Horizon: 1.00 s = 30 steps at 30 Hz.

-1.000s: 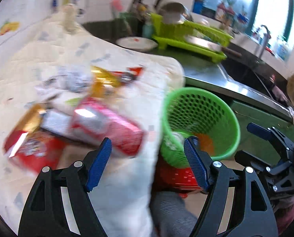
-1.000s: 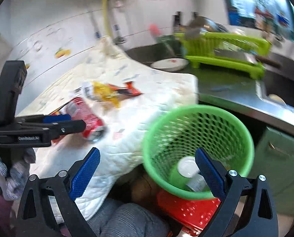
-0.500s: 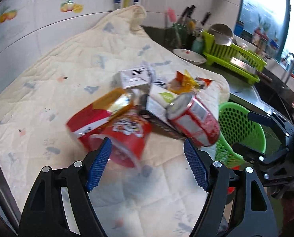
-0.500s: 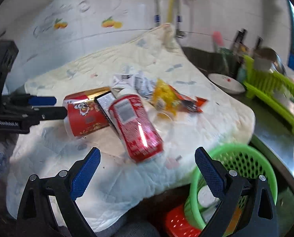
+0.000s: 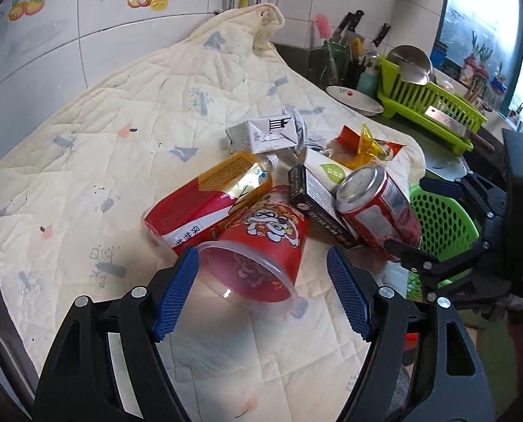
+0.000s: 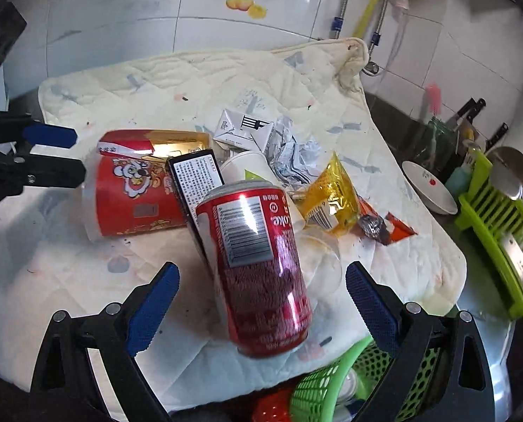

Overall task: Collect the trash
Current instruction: 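Lower the right tool onto the red Coca-Cola can and close it, then lift the Coca-Cola can with the right tool while the left tool approaches the black box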

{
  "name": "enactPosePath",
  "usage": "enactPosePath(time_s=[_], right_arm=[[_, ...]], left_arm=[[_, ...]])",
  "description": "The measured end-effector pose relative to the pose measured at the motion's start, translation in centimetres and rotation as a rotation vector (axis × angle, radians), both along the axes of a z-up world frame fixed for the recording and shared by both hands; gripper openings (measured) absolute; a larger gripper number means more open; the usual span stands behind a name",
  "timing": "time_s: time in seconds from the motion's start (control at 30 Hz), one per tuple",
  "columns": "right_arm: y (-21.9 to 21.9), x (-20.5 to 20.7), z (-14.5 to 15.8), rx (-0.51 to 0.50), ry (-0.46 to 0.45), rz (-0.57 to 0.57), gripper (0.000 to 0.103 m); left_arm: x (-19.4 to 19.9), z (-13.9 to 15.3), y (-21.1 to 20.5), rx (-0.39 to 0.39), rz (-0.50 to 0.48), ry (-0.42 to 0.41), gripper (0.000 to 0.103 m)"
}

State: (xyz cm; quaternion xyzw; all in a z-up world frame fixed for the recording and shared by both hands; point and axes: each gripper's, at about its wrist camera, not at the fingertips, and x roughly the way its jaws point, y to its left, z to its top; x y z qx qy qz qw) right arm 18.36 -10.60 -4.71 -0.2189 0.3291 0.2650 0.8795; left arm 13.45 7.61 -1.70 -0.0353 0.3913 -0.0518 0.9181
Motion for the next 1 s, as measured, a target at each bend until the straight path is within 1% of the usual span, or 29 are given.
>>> enactPosePath(time_s=[0.1,0.3,0.33,0.4,0.5,0.6,0.73,1.0], right_arm=[[0.6,0.7,-0.5,-0.018,0.011,0.01,0.084],[1.6,1.1,-1.3,-0.063,0.004,0.019,0.08],[1.7,1.1,-1.5,-0.068,0.005,0.019,0.078],[1.8,1.2,-1.8,-0.076,0.012,0.018,0.07],[1.7,1.3,-2.1,-0.078,0.017,0.018,0.062],[1.6,1.0,-2.1,-0.073,0.002,0.017,0.062],[1.0,0.7,-1.6,-0.025,0.001,0.011,0.062],[-1.6,-0.4,0.4,0.115,0.026,-0.024,0.061]], left_arm=[[0.1,-0.3,0.3,-0.003,0.003,0.008,0.074],[0.2,-0.7,0.5,-0.01,0.008,0.018,0.074],[0.2,-0.7,0.4,-0.009,0.006,0.017,0.074],[0.1,-0.7,0.3,-0.011,0.005,0.016,0.074],[0.1,-0.8,0.1,-0.014,0.001,0.018,0.074],[0.1,-1.0,-0.2,-0.017,-0.005,0.023,0.074],[0.0,-1.1,-0.7,-0.019,-0.013,0.024,0.074],[-0.2,-1.0,-1.9,-0.046,-0.02,0.017,0.074]])
